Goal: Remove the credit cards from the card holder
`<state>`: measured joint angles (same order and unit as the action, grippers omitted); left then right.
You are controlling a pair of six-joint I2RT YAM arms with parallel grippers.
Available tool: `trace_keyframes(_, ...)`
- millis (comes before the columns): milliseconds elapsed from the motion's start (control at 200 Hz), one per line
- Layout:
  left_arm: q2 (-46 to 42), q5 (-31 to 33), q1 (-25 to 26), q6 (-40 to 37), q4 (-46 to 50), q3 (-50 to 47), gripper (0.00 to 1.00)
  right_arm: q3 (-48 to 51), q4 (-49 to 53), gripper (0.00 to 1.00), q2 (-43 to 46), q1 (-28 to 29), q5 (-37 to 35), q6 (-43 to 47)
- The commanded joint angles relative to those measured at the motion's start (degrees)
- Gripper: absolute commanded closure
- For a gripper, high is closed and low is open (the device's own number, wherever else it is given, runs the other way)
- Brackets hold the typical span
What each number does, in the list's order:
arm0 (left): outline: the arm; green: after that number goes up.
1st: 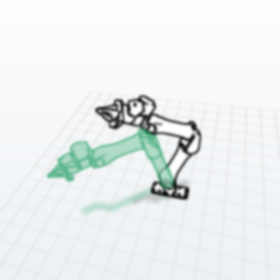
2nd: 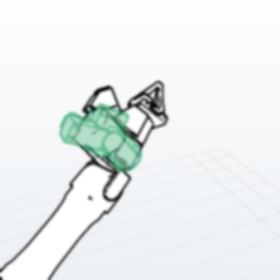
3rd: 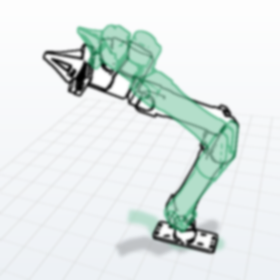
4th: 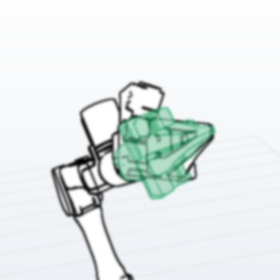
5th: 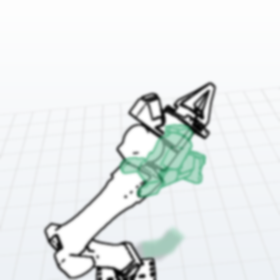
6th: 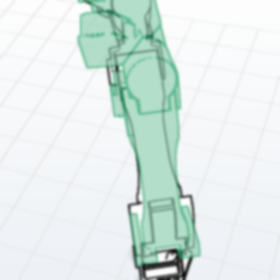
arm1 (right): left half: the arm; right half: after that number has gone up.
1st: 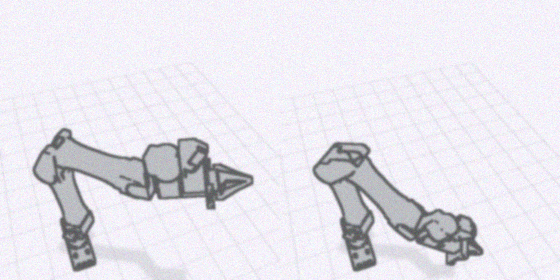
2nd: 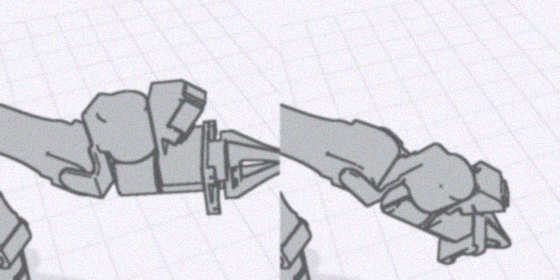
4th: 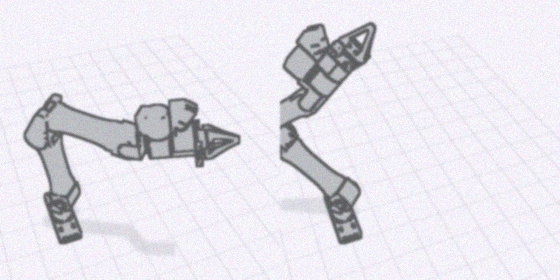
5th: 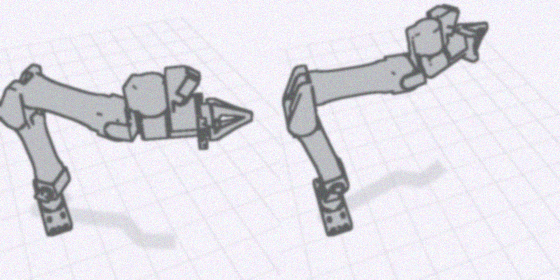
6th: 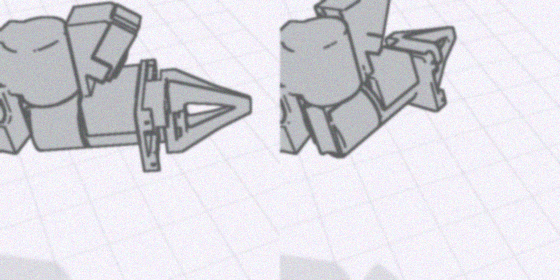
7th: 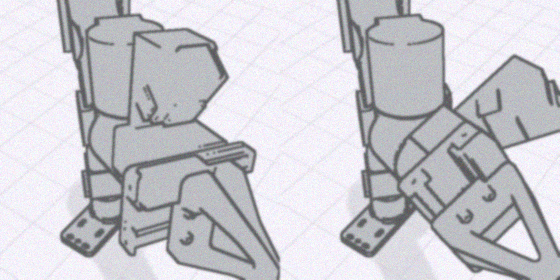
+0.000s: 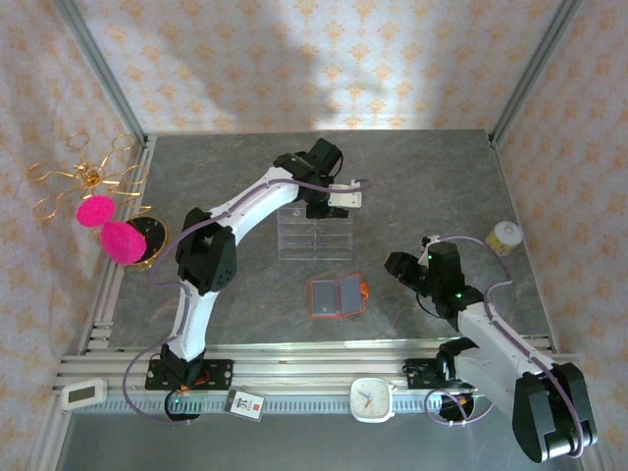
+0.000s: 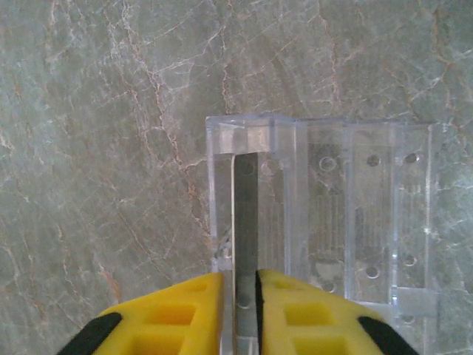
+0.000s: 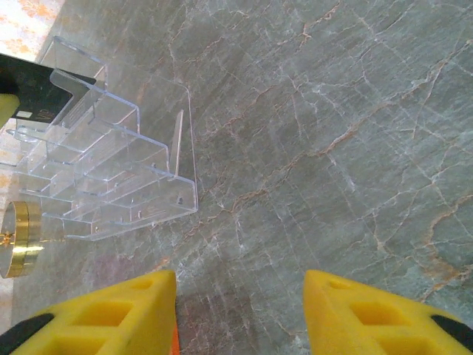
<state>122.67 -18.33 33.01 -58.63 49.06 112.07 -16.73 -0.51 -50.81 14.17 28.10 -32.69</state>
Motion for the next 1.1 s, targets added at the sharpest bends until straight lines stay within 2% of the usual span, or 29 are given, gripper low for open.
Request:
trace_keyframes(0,-1.43,2.52,0.21,1.5,-3.26,-0.86,0.74,-0.67,-1.95,0.53,0.06,-0.38,0.51,0.79)
trace_keyframes(210,-3.31,6.83,0.38,5.64,-9.99,-1.95,0.69,-0.76,-2.04,0.52,0.36,-0.39,1.04,0.47)
trace_keyframes(526,-8.7,0.43,1.3,9.51,-8.28,0.47,0.65,-0.78,-0.38,0.47,3.26,-0.38,1.41,0.98)
trace_keyframes(676,-15.44,-4.22,2.14,18.73,-12.15,-1.49,0.68,-1.2,-0.01,0.49,4.29,-0.38,4.3,2.62)
trace_keyframes(741,-20.91,-5.34,2.3,27.31,-20.77,-8.01,0.69,-1.52,0.33,0.5,6.16,0.56,4.57,2.59)
trace_keyframes(816,-28.45,-5.69,3.03,36.98,-33.32,-20.25,0.68,-2.1,0.58,0.5,8.96,3.81,3.27,2.35)
trace_keyframes(981,-46.95,-6.78,5.33,58.16,-60.45,-48.83,0.61,-5.42,3.35,0.49,10.4,16.04,-4.66,2.98)
trace_keyframes(1091,-54.44,-5.18,6.56,70.2,-71.37,-63.48,0.58,-7.2,3.68,0.49,6.21,26.03,-11.66,3.66)
